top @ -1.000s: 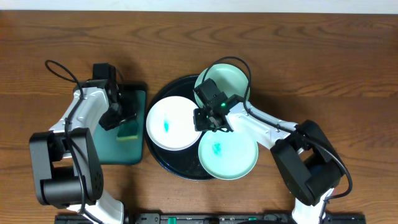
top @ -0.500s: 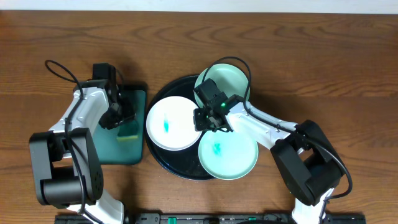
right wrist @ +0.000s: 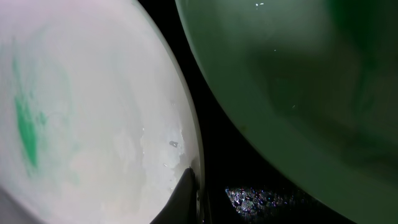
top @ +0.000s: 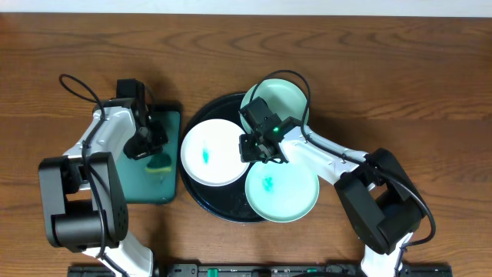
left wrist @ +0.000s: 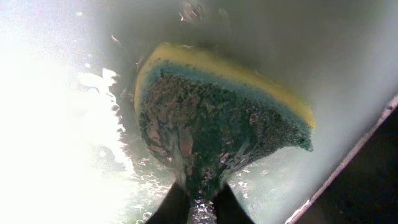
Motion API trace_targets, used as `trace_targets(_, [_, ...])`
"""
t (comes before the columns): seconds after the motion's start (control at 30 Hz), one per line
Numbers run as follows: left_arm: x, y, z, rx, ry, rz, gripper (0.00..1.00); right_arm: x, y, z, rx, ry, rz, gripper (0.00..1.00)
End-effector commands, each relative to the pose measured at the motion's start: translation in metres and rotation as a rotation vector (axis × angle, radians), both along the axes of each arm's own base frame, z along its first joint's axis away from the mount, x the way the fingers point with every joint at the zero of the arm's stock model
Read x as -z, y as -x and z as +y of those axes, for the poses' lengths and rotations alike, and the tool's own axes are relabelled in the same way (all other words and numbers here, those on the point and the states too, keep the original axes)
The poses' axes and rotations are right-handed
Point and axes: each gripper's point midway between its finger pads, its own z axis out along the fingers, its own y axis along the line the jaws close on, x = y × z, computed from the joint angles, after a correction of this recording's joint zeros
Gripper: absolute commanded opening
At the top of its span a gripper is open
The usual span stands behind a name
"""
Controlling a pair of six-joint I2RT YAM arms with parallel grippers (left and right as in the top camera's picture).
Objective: Clean dirty plates on tray and stack at the side
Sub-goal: 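Lift the sponge out of the water with the left gripper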
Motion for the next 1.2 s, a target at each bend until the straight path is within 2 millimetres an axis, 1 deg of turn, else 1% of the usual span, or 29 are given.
trace_targets(0.0, [0.017, 0.009, -0.004, 0.023, 0.032, 0.054, 0.07, 0.032, 0.023, -0.016, -0.043, 0.092, 0.076, 0.01])
trace_targets(0.07, [0.016, 0.009, -0.014, 0.062, 0.088, 0.045, 0.07, 0.032, 0.023, -0.016, -0.043, 0.092, 0.076, 0.01])
trace_targets(0.1, [0.016, 0.009, -0.015, 0.063, 0.094, 0.048, 0.07, 0.032, 0.023, -0.016, -0.043, 0.092, 0.076, 0.01])
trace_targets(0.23, [0.011, 0.013, -0.014, 0.059, 0.092, 0.064, 0.07, 0.032, 0.023, -0.017, -0.043, 0.093, 0.077, 0.01])
trace_targets(0.3, [0.005, 0.011, -0.012, 0.055, 0.075, 0.047, 0.07, 0.032, 0.023, -0.017, -0.043, 0.093, 0.077, 0.01])
trace_targets(0.37, [-0.006, 0.007, -0.009, 0.056, 0.057, 0.010, 0.07, 0.032, 0.023, -0.017, -0.043, 0.093, 0.077, 0.01])
trace_targets(0.57, [-0.053, -0.003, -0.005, 0.058, 0.022, -0.134, 0.07, 0.032, 0.023, -0.017, -0.043, 0.093, 0.077, 0.01])
trace_targets(0.7, [-0.091, -0.001, 0.006, 0.049, -0.056, -0.231, 0.07, 0.032, 0.023, -0.017, -0.043, 0.093, 0.077, 0.01])
trace_targets(0.8, [-0.118, -0.001, 0.010, 0.043, -0.087, -0.317, 0.07, 0.032, 0.023, -0.016, -0.043, 0.092, 0.077, 0.01])
trace_targets(0.9, [-0.152, 0.002, 0.016, 0.023, -0.135, -0.424, 0.07, 0.032, 0.023, -0.016, -0.043, 0.092, 0.077, 0.01])
trace_targets(0.97, [-0.173, 0.007, 0.025, 0.001, -0.195, -0.486, 0.07, 0.032, 0.023, -0.016, -0.043, 0.092, 0.077, 0.01])
trace_targets(1.07, [-0.201, 0.014, 0.034, -0.025, -0.258, -0.573, 0.07, 0.032, 0.023, -0.017, -0.043, 0.093, 0.076, 0.01])
trace_targets(1.17, [-0.226, 0.018, 0.036, -0.028, -0.285, -0.663, 0.07, 0.032, 0.023, -0.017, -0.043, 0.093, 0.077, 0.01])
